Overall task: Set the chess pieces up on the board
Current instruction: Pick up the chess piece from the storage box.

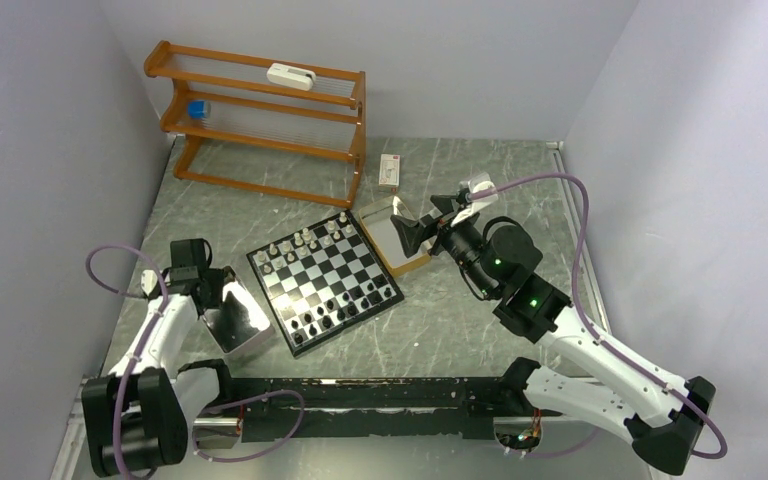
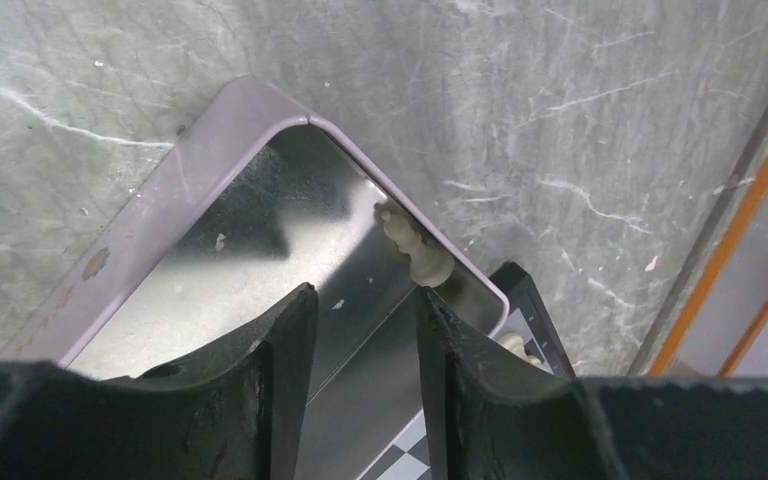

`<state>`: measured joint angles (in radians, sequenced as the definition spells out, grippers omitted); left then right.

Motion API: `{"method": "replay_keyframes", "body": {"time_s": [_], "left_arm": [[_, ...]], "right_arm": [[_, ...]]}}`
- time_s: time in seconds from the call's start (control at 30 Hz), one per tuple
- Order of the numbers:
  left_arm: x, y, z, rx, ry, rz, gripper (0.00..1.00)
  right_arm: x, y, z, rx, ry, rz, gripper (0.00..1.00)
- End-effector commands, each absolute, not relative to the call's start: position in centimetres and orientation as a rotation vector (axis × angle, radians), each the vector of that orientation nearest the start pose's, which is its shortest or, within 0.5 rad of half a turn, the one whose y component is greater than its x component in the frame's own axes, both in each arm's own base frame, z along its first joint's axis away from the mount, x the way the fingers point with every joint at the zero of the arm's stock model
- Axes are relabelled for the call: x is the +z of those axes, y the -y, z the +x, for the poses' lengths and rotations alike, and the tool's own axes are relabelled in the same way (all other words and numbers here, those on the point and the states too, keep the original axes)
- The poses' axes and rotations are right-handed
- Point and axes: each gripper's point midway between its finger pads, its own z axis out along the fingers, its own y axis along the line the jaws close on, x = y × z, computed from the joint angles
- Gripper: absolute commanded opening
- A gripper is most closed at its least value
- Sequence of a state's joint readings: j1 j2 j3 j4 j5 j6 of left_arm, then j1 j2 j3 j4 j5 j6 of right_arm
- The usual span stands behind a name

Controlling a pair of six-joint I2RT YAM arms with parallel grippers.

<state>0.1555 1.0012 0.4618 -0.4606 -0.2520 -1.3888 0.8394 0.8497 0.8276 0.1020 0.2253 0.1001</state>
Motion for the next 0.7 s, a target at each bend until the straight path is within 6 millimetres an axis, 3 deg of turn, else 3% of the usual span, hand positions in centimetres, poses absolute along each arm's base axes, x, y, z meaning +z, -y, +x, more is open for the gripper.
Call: {"method": "replay_keyframes", "body": {"time_s": [0.0,0.3,0.47,0.67], "left_arm": [[5.1,-5.1,26.4,-0.197,-1.655,-1.866,0.45],[4.8,-5.6,27.3,-0.2,-1.617,-1.855,0.46],[3.6,-4.7,27.2,-0.246,-1.631,-1.902,0.44],[3.5,-4.7,27.7,-0.257,-1.627,-1.893,0.46]], "right_arm": [[34.9,-22.8,25.5,0.58,-1.447,-0.353,0.94],[34.7,-22.8,25.6,0.572,-1.454,-0.355,0.94],[34.8,-22.6,25.5,0.571,-1.451,-0.353,0.94],[34.8,-22.7,25.5,0.572,-1.451,-0.353,0.94]]}}
